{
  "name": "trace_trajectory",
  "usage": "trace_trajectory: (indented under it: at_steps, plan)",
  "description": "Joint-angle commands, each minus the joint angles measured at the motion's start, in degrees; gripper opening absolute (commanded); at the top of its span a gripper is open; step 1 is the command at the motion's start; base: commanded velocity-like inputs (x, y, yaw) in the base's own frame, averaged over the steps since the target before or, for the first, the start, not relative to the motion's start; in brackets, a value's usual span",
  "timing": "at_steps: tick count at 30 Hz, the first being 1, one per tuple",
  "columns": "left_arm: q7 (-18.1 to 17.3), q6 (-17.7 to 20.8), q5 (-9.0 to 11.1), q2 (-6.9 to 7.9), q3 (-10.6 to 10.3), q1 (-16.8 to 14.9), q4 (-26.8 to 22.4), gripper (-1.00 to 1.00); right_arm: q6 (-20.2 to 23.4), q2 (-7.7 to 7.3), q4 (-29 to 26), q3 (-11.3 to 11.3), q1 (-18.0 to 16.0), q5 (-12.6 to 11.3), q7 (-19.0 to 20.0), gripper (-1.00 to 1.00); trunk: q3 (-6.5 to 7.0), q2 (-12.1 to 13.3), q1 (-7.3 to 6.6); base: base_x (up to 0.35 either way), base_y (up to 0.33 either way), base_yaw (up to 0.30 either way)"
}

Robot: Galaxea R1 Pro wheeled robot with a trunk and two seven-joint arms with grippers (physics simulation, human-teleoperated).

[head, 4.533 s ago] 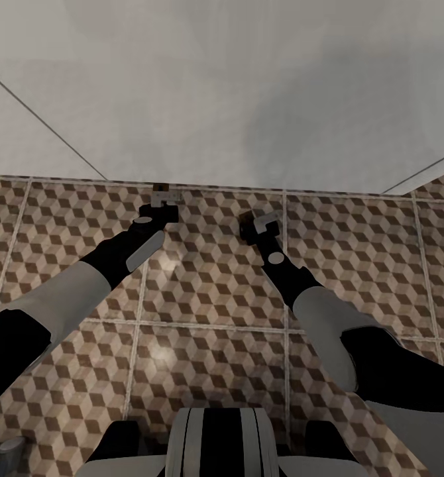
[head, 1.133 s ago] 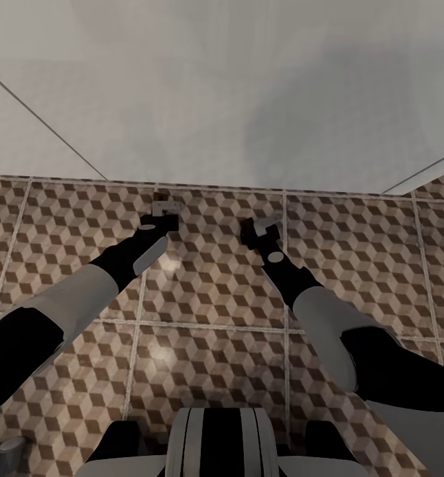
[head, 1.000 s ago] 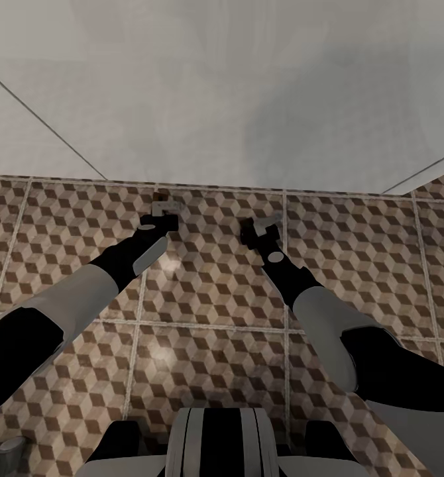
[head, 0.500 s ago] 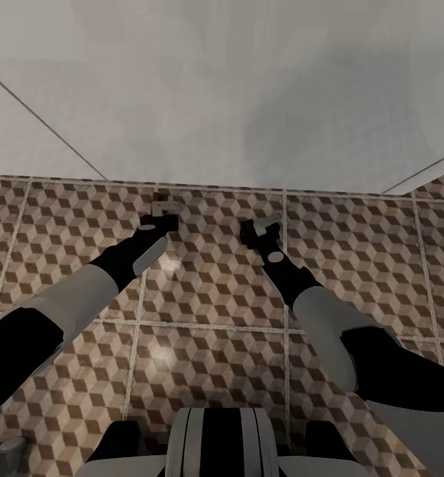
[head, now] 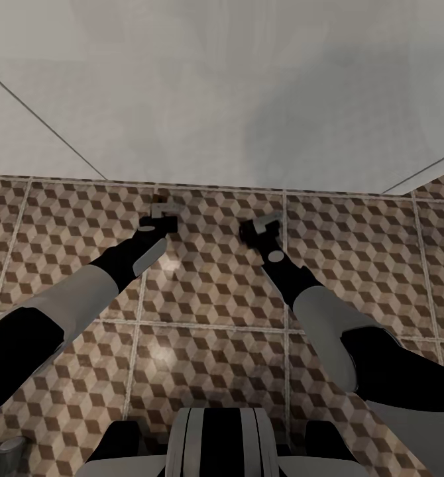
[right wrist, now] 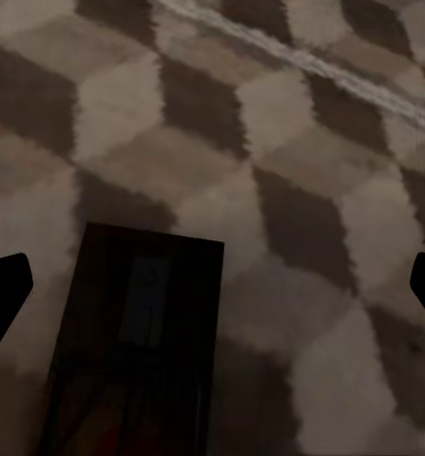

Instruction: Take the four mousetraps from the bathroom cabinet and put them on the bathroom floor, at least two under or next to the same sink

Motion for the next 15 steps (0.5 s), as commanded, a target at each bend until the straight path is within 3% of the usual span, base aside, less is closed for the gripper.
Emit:
trace_trajectory:
  at_steps: [1, 7, 15]
  plan:
    - [0.55, 0.26, 0.11, 0.06, -0.46, -0.07, 0.36, -1.00, -0.24, 0.00, -0.45, 0.26, -0.04, 0.56, -0.49, 1.00, -0.03, -0.01, -0.01, 0.000, 0.000, 0.000]
    - [0.01, 0.10, 0.16, -0.19, -0.27, -0.04, 4.24, -1.00, -0.55, 0.00, -2.44, 0.38, 0.00, 0.61, -0.51, 1.00, -0.03, -0.01, -0.01, 0.000, 0.000, 0.000]
    - [-4.65, -0.19, 0.18, -0.34, -0.23, -0.12, 9.01, -1.00, -0.62, 0.00, -2.96, 0.42, 0.08, 0.62, -0.50, 1.00, -0.03, -0.01, -0.01, 0.000, 0.000, 0.000]
